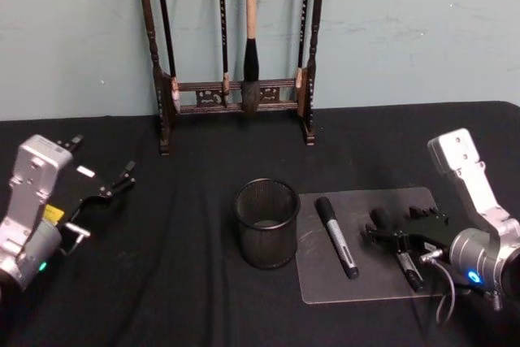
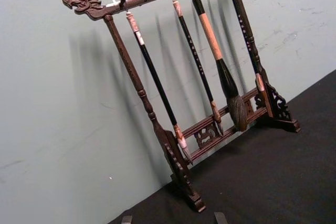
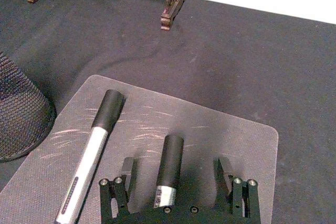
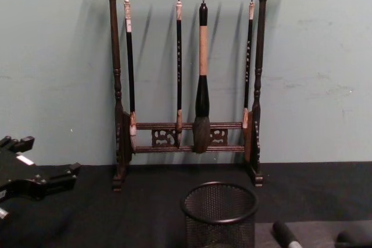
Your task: Pick up the water-based marker from the table and place it into the pen holder.
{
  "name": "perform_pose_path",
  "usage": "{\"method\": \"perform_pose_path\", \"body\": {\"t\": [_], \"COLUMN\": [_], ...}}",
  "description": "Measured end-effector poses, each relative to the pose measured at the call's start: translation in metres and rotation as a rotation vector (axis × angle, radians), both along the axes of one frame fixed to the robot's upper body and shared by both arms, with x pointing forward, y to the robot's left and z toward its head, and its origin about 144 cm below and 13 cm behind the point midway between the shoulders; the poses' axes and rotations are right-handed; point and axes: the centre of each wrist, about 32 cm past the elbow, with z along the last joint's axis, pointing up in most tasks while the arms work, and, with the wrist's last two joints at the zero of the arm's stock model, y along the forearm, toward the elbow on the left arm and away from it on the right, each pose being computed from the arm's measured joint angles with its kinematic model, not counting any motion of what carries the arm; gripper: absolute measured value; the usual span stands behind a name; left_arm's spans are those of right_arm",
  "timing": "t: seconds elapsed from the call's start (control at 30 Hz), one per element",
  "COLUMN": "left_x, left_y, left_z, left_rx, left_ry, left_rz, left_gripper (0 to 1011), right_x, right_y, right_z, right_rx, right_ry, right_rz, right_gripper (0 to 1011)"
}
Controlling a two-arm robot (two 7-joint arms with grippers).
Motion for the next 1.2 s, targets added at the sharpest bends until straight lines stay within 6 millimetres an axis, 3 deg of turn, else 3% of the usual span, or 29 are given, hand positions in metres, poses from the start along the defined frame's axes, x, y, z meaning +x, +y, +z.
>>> {"method": "perform_pose_path", "body": {"t": [1.03,1.1,1.2], "left_x": [0.0000,0.0000,0.0000], "left_y": [0.0000,0.0000,0.0000], "left_z": [0.0000,0.0000,0.0000], "left_rx": [0.000,0.000,0.000], "left_ry": [0.000,0.000,0.000], "left_rz": [0.000,0.000,0.000], "left_gripper": [1009,1009,1009], "right_x": [0.0029,0.0029,0.0029], "right_y": [0.0000,0.0000,0.0000], "right_z": [-0.0043,-0.0043,-0.0041], "right_rx": [-0.015,-0.015,-0.015], "right_ry": [0.025,0.025,0.024], "right_rz": [0.009,0.009,0.009], "right_gripper": [1002,979,867]}}
